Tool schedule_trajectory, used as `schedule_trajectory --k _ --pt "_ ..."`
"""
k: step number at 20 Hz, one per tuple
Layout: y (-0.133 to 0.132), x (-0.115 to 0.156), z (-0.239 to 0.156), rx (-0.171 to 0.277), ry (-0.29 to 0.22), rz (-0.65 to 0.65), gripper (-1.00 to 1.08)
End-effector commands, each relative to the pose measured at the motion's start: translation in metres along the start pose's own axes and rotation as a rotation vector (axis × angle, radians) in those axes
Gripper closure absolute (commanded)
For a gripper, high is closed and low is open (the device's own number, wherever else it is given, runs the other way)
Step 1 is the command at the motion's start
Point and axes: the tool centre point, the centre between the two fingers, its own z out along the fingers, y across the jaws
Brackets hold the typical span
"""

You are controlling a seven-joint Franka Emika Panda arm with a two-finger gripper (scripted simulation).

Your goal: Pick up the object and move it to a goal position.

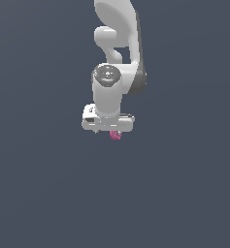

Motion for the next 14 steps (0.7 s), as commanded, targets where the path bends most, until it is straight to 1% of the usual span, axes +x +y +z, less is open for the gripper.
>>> schedule_trajectory --k 1,8,14 --pt "-0.001 -0.001 0.002 0.001 0.001 0.004 -0.92" --pt "-0.011 -0.014 0.015 0.013 0.013 0.053 -0.92" --pt "-0.024 -0.036 0.035 0.032 0.031 0.135 -0.92"
